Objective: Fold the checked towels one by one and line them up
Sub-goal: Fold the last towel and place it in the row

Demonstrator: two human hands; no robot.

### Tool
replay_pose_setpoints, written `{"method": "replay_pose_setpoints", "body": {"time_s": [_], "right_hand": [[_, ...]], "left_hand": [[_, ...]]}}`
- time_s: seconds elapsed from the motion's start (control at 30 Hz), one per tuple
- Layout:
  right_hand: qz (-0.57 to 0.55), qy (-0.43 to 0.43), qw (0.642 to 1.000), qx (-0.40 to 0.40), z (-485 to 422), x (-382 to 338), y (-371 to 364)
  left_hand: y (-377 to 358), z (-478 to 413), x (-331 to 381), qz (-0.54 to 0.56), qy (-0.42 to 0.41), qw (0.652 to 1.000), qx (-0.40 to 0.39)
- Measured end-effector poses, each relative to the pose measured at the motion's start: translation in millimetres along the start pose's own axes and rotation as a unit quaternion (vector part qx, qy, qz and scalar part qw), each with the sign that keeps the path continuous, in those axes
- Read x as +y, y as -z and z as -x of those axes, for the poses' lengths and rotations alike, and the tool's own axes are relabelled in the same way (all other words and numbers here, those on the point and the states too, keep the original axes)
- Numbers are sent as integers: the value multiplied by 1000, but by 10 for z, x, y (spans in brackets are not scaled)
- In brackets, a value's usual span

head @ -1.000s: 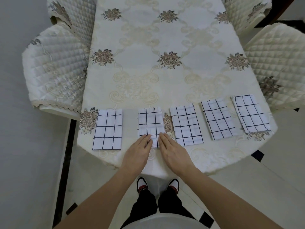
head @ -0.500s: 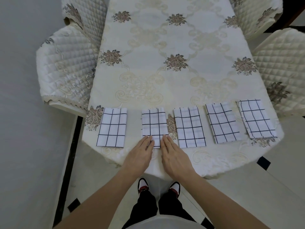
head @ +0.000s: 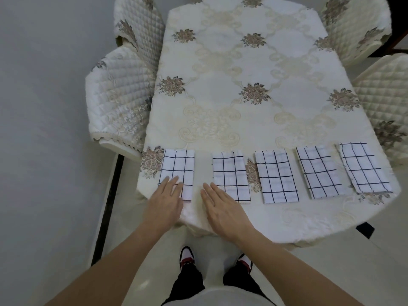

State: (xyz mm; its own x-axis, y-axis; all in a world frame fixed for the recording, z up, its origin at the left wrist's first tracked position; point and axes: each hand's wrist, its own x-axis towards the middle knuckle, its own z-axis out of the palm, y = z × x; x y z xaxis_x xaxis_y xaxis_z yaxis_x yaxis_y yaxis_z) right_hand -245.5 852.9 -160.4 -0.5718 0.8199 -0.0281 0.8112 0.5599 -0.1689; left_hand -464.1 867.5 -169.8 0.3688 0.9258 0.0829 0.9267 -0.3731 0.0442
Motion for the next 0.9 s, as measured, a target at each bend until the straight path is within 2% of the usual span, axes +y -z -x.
{"method": "replay_pose_setpoints", "body": {"time_s": [0.2,0.37,0.53,0.67,0.9], "right_hand": [[-29,-23,999,-38,-326,-475,-161],[-43,-71,994,-75,-405,-580,-226],[-26,-72,994,-75,-306,-547,-243],[-24,-86,993,-74,-227,-563,-252],[-39,-95,991,-86,-156,-550,-240]], "left_hand": [[35,100,-379,-17,-32,998,46],[-109,143,-420,23,-15,1000,8],[-203,182,-386,54,6,996,-69],[-252,215,-343,44,-21,996,-68],[-191,239,-251,63,3,992,-112]]}}
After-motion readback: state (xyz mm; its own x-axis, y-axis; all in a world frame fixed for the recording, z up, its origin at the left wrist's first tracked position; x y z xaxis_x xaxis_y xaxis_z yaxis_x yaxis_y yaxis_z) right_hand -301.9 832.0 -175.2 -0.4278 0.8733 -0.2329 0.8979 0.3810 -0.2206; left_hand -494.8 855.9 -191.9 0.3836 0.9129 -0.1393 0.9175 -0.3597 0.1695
